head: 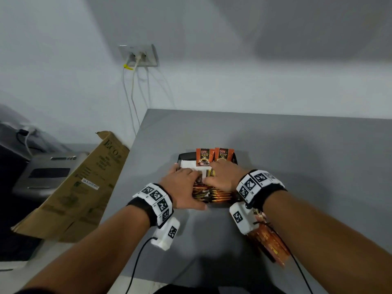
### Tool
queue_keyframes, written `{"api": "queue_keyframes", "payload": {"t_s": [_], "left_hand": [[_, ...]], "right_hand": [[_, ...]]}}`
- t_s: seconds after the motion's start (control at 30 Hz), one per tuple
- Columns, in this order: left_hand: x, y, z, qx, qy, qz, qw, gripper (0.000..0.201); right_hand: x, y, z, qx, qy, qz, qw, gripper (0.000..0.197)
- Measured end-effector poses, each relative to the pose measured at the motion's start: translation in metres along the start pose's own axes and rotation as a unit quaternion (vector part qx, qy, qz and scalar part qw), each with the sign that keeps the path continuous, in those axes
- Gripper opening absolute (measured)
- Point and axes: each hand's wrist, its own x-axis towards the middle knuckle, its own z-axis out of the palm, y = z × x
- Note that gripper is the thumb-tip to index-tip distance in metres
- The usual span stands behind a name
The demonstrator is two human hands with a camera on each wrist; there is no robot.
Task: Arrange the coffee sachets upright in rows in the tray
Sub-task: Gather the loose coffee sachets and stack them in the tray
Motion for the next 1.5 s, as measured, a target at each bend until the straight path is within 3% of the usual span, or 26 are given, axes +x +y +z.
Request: {"api": "queue_keyframes", "payload": {"t_s": [0.13,0.27,0.57,0.9,1.37,1.5], "left_hand": [[-0.001,-0.002,0.001,-0.001,0.015,0.012,1.000,0.099],[-0.005,-0.003,0.004,-0.013,0.022,0.023,0.999,0.091],[-0.001,0.003,0.013,-0.044,0.064,-0.008,0.997,0.092],[-0.006,0.012,0.014,-0.006,0.046,-0.029,0.998,0.100],[-0.016,0.010,0.000,-0.055,0.043,-0.034,0.997,0.096],[-0.019,0.011,-0.005,-0.089,0.072,-0.019,0.993,0.094]], "right_hand": [[-0.009,-0.002,-0.003,0.012,-0.014,-0.016,1.000,0.073],[-0.031,0.002,0.000,0.022,-0.005,-0.064,0.998,0.067],[-0.047,0.001,0.048,-0.088,0.108,-0.110,0.984,0.056],[-0.048,-0.003,0.055,-0.152,0.100,-0.083,0.980,0.091],[-0.057,-0.003,0.040,-0.123,0.070,-0.066,0.988,0.102],[-0.074,0.000,0.017,-0.016,0.099,-0.061,0.993,0.092]]}}
